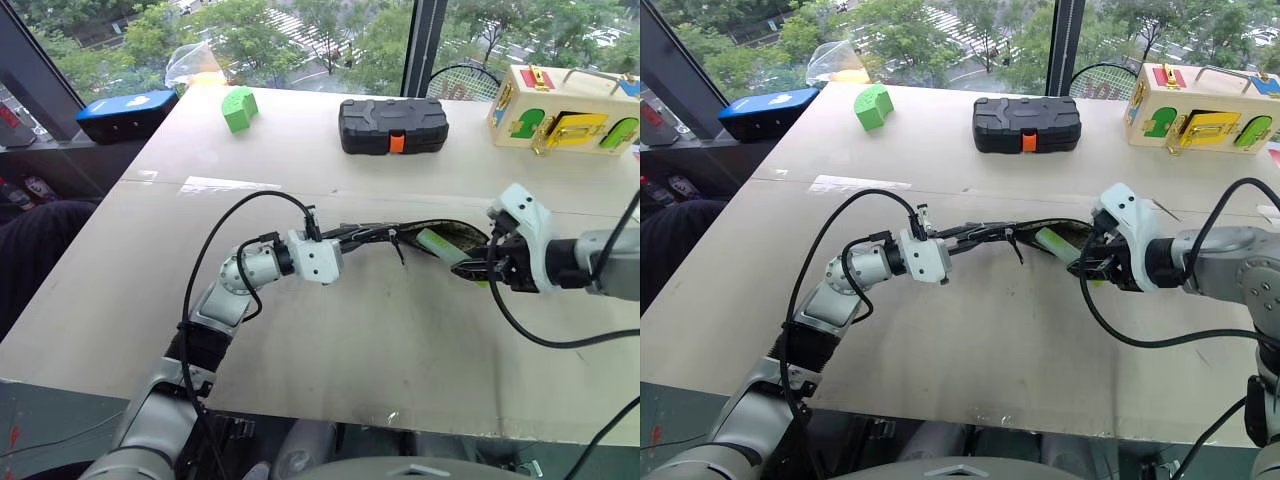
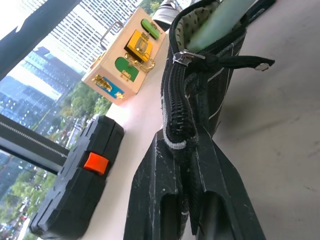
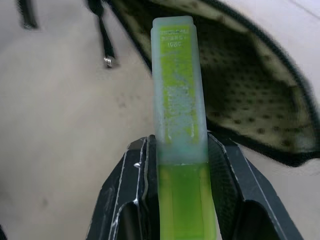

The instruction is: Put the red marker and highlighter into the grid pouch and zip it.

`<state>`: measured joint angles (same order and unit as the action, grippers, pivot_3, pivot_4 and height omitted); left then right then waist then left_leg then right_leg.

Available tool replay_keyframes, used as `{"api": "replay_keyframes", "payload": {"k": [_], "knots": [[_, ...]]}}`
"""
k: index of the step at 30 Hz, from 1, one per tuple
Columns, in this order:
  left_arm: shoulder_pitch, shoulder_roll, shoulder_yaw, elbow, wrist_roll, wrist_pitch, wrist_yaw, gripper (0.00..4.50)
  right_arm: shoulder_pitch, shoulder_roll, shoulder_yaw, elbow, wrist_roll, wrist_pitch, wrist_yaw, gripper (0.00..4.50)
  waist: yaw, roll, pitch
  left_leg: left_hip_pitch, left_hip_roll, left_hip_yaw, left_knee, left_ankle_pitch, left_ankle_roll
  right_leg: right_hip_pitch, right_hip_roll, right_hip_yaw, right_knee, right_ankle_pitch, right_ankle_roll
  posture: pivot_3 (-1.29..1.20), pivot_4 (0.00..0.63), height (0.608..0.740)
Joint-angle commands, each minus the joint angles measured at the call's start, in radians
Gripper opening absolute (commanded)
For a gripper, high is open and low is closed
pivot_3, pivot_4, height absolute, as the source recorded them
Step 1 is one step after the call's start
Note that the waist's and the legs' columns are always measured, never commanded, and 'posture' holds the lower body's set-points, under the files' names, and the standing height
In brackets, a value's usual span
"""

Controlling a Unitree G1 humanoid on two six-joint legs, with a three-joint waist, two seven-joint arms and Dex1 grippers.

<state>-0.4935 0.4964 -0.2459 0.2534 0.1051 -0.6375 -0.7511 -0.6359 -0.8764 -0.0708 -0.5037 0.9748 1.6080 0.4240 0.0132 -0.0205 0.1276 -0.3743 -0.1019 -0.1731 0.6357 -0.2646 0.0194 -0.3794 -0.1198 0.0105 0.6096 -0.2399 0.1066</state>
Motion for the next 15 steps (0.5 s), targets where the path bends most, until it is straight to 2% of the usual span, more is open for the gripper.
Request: {"api": "replay_keyframes", "payload": {"k": [1,5,6,9,11,12,15], "knots": [[0.001,0.002,-0.005,-0.033,-0.007,-0.040,0.001,0.00,-0.116,0.024,0.083,0.072,0.009,0.006,-0.040,0.76,0.000,0.000,0.000,0.000,0.000,0.000,0.000,0.000,0.000,0.000,0.000,0.000,0.000,0.000,0.000,0.00,0.150,0.740],[0.017,0.002,-0.023,-0.039,0.010,-0.075,-0.001,0.00,-0.242,0.152,0.189,0.161,-0.048,-0.004,-0.073,0.76,-0.007,0.000,0.000,0.000,0.001,0.000,0.000,0.000,0.000,-0.001,0.001,0.000,0.000,0.000,-0.001,0.00,0.150,0.740],[0.020,0.001,-0.026,-0.043,0.012,-0.077,0.000,0.00,-0.253,0.169,0.209,0.167,-0.073,-0.009,-0.074,1.77,-0.007,0.000,0.000,-0.001,0.001,-0.001,0.000,0.000,0.000,-0.001,0.001,-0.001,0.000,0.000,-0.001,0.00,0.150,0.740],[0.030,-0.003,-0.021,-0.053,-0.005,-0.039,0.006,0.00,-0.261,0.123,0.284,0.138,-0.136,-0.055,-0.034,3.04,0.004,0.000,0.000,-0.004,0.000,-0.003,0.001,0.000,0.000,-0.004,0.000,-0.003,0.000,0.000,-0.001,0.00,0.150,0.740],[0.033,-0.001,-0.002,-0.050,-0.022,0.014,0.013,0.00,-0.262,0.056,0.273,0.083,-0.135,-0.064,0.010,4.01,0.007,0.001,0.000,-0.008,-0.002,-0.006,0.004,0.000,0.000,-0.006,-0.001,-0.006,0.000,0.001,-0.001,0.00,0.150,0.740],[0.034,0.001,0.006,-0.049,-0.027,0.032,0.015,0.00,-0.256,0.026,0.240,0.058,-0.119,-0.055,0.031,4.33,0.006,0.000,0.000,-0.010,-0.002,-0.006,0.005,0.000,0.000,-0.006,-0.002,-0.006,0.000,0.001,-0.001,0.00,0.150,0.740],[0.043,0.006,0.026,-0.052,-0.038,0.077,0.024,0.00,-0.194,-0.066,0.110,-0.026,-0.059,-0.039,0.097,4.33,0.003,0.000,0.000,-0.009,-0.002,-0.007,0.005,0.000,0.000,-0.005,-0.002,-0.008,0.000,0.001,-0.001,0.00,0.150,0.740]]}}
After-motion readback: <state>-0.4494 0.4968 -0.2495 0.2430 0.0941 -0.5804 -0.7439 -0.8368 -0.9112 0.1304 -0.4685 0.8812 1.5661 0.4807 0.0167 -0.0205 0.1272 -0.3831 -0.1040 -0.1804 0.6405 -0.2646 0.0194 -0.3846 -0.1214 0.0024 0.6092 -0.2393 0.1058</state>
